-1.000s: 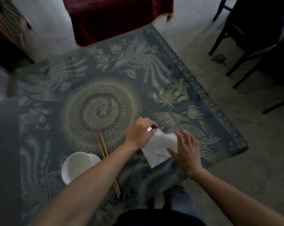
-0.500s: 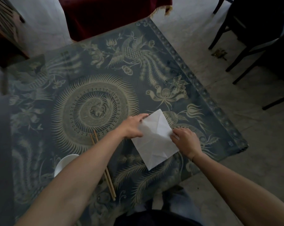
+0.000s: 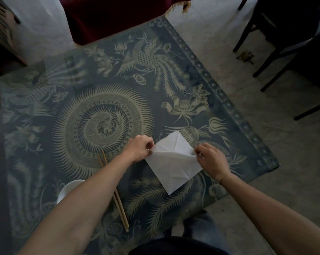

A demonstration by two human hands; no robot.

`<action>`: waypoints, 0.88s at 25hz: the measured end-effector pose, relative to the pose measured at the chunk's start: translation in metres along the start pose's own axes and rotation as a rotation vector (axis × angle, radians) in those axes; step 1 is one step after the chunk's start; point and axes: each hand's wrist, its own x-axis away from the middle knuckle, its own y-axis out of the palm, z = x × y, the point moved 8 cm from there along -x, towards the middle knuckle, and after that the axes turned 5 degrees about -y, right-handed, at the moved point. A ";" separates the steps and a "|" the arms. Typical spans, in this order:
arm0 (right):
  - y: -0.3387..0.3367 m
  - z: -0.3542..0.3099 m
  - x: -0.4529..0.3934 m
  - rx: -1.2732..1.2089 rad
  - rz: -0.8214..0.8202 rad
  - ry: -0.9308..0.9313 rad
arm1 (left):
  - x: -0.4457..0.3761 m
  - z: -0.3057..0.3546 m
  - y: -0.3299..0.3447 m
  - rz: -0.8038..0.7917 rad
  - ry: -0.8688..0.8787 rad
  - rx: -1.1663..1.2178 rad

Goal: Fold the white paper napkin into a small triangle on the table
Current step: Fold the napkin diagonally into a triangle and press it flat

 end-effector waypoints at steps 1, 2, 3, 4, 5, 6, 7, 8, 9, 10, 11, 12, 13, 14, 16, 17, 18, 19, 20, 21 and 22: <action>-0.001 -0.004 0.002 0.006 0.019 -0.034 | 0.004 0.000 0.000 0.025 0.027 0.004; -0.002 -0.008 0.004 0.013 0.040 -0.073 | 0.008 0.000 0.000 0.053 0.054 0.012; -0.004 -0.012 0.006 0.020 0.065 -0.115 | 0.012 0.000 -0.001 0.089 0.081 0.019; -0.005 -0.015 0.009 0.031 0.090 -0.156 | 0.016 0.001 -0.002 0.131 0.107 0.021; -0.007 -0.018 0.011 0.049 0.108 -0.197 | 0.020 0.001 -0.002 0.172 0.132 0.015; -0.007 -0.022 0.013 0.072 0.119 -0.234 | 0.024 0.001 -0.002 0.208 0.158 0.000; -0.007 -0.025 0.016 0.094 0.123 -0.267 | 0.029 0.001 -0.001 0.237 0.181 -0.017; -0.007 -0.028 0.019 0.109 0.128 -0.297 | 0.033 0.001 0.000 0.261 0.201 -0.027; -0.007 -0.030 0.022 0.119 0.135 -0.323 | 0.037 0.001 0.000 0.285 0.216 -0.028; -0.006 -0.031 0.026 0.128 0.137 -0.347 | 0.041 0.001 0.000 0.310 0.229 -0.024; -0.005 -0.032 0.029 0.138 0.133 -0.372 | 0.044 0.001 -0.002 0.329 0.241 -0.023; -0.003 -0.033 0.033 0.149 0.123 -0.400 | 0.047 0.001 -0.002 0.340 0.251 -0.029; -0.001 -0.034 0.036 0.163 0.112 -0.424 | 0.051 0.002 -0.002 0.343 0.262 -0.042; 0.001 -0.034 0.038 0.175 0.100 -0.439 | 0.054 0.002 -0.001 0.345 0.274 -0.056; 0.005 -0.032 0.043 0.189 0.080 -0.450 | 0.058 0.003 0.001 0.349 0.296 -0.081; 0.006 -0.032 0.045 0.196 0.077 -0.455 | 0.059 0.003 0.002 0.348 0.302 -0.091; 0.007 -0.031 0.045 0.207 0.076 -0.465 | 0.060 0.003 0.002 0.346 0.302 -0.101; 0.008 -0.031 0.046 0.218 0.074 -0.479 | 0.060 0.003 0.002 0.343 0.299 -0.110; 0.009 -0.031 0.047 0.230 0.071 -0.499 | 0.060 0.003 0.002 0.342 0.297 -0.119; 0.010 -0.032 0.047 0.240 0.066 -0.523 | 0.060 0.003 0.002 0.340 0.301 -0.129; 0.012 -0.032 0.049 0.248 0.059 -0.549 | 0.061 0.003 0.002 0.337 0.311 -0.140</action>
